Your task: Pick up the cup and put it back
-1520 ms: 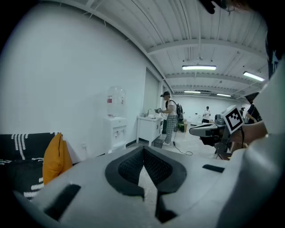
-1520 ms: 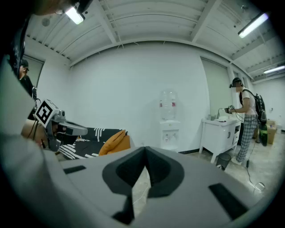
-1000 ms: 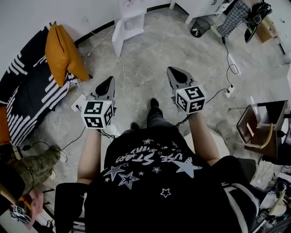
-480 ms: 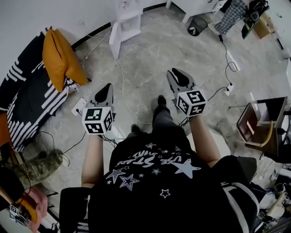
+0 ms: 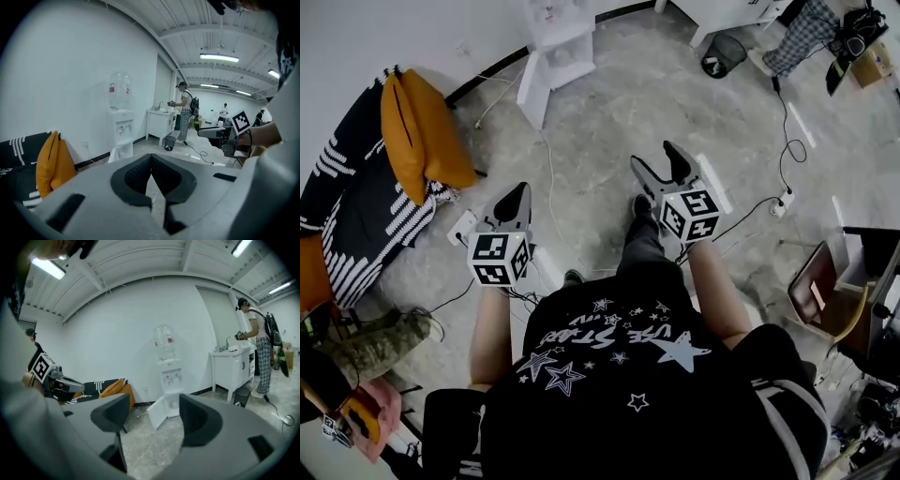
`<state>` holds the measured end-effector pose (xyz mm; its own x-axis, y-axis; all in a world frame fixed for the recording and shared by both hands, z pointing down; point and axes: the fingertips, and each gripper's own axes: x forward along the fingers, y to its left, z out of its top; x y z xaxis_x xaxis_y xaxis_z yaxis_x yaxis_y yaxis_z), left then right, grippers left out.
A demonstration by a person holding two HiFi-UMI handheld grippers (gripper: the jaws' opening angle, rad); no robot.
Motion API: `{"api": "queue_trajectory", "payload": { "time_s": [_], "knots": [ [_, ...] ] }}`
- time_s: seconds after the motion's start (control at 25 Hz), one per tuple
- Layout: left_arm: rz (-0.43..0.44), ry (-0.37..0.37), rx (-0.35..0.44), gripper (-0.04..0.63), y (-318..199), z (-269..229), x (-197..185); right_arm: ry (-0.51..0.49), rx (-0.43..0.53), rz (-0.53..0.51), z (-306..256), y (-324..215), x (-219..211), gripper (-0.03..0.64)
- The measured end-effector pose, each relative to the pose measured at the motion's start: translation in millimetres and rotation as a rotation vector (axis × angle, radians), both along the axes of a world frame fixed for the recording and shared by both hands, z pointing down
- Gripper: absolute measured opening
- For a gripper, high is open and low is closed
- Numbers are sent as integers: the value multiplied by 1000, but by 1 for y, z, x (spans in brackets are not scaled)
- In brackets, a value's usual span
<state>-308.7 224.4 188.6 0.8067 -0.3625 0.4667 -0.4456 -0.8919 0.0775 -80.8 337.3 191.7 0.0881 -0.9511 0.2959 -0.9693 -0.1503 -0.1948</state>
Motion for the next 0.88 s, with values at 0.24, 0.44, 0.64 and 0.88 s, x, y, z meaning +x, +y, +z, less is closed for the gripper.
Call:
{"api": "queue_trajectory", "payload": {
  "time_s": [0.24, 0.44, 0.64, 0.88],
  "knots": [
    [-61, -48, 27, 9, -17, 4, 117, -33, -34, -71, 19, -24, 128, 324],
    [-142, -76, 13, 9, -28, 10, 189, -49, -85, -150, 36, -41, 208, 322],
    [-169, -114, 12, 9, -35, 21, 225, -41, -130, -210, 55, -69, 245, 309],
    [-250, -105, 4, 9, -64, 34, 226, -53, -167, -249, 76, -113, 251, 272]
  ]
}}
